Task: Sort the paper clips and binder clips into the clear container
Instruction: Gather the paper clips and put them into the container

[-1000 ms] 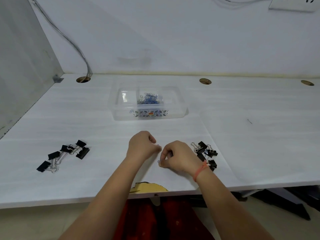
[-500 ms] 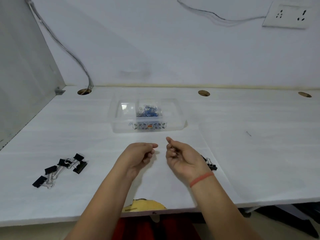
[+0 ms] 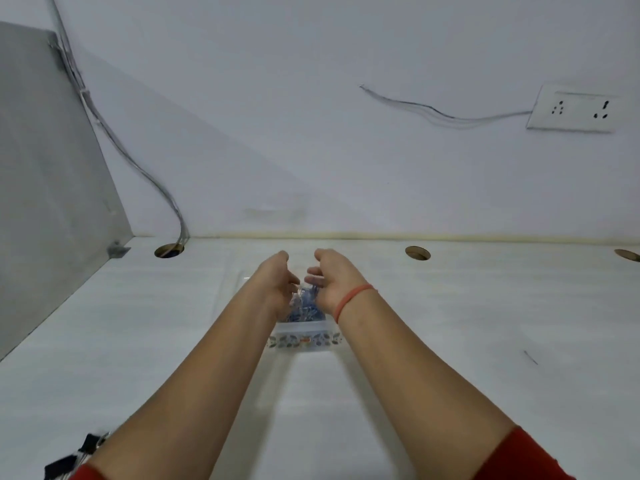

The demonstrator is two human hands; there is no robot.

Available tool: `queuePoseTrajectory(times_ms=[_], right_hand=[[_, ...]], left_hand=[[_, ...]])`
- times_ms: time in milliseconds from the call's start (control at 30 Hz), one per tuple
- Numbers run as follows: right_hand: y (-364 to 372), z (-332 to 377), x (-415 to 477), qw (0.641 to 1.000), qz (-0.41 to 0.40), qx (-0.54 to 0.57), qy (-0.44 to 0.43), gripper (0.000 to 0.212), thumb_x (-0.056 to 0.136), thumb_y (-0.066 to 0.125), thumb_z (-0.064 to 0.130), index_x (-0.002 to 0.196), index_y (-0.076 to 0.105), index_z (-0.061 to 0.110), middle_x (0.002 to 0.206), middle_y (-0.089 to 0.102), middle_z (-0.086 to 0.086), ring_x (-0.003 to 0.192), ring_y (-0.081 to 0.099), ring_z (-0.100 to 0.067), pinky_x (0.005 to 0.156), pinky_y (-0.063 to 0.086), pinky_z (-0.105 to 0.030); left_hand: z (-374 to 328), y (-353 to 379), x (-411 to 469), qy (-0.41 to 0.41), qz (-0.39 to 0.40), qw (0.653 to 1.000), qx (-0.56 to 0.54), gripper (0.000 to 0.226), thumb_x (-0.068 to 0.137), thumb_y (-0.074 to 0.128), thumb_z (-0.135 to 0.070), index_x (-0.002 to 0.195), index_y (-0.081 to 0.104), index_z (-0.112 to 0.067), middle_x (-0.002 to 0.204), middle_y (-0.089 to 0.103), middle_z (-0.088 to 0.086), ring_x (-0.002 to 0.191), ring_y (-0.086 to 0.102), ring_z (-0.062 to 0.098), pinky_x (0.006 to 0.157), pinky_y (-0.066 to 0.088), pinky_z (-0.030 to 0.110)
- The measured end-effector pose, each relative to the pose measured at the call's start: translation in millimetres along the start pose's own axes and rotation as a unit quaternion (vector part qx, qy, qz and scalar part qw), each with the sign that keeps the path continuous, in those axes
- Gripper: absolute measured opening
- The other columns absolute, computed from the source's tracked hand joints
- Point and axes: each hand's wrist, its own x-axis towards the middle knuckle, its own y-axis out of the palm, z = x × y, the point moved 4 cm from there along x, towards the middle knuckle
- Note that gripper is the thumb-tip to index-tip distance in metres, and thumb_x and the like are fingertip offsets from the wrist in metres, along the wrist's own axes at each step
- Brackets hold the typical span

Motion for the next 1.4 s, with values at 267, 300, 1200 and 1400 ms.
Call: queuePoseTrajectory(times_ms=[267,300,1200,1400], right_hand=[[-7.1,-13.5,21.1,0.992,-0.031,-0.074,-0.098,0.025,0.088,0.046,0.003,0.105,0.058,-0.011,0.074,0.043,-0.006,0.067,0.041,-0.019,0.066,0.037,-0.028],[-6.2,-13.4,17.4,0.986,-0.019,-0.094,-0.138,0.023,0.087,0.048,0.001,0.102,0.063,-0.009,0.073,0.049,-0.005,0.065,0.046,-0.018,0.066,0.043,-0.027],[103.6,-47.9,49.4,0.279,0.194,-0.899,-0.277,0.025,0.082,0.052,0.01,0.061,0.049,0.021,0.062,0.048,0.009,0.062,0.043,-0.011,0.099,0.025,-0.038],[103.7,-43.8,55.7,0.355,0.249,-0.848,-0.304,0.012,0.076,0.063,0.013,0.082,0.06,0.023,0.072,0.054,0.009,0.079,0.051,-0.015,0.085,0.028,-0.032]], left_hand=[[-5.7,-28.6,-22.2,0.297,-0.159,0.933,0.127,0.023,0.091,0.049,-0.028,0.082,0.063,-0.013,0.089,0.063,0.002,0.088,0.057,0.02,0.081,0.043,0.032],[-3.7,-39.8,-34.0,0.345,-0.226,0.894,0.177,0.021,0.09,0.051,-0.028,0.087,0.066,-0.015,0.089,0.064,-0.002,0.087,0.058,0.018,0.077,0.043,0.029],[68.1,-99.9,6.7,0.264,-0.168,0.919,-0.238,0.03,0.093,0.048,-0.018,0.118,0.065,-0.023,0.116,0.069,-0.005,0.099,0.069,0.009,0.081,0.052,0.03],[68.0,-100.3,6.9,0.265,-0.177,0.913,-0.254,0.029,0.093,0.049,-0.016,0.115,0.067,-0.023,0.112,0.07,-0.006,0.093,0.07,0.006,0.077,0.051,0.026]])
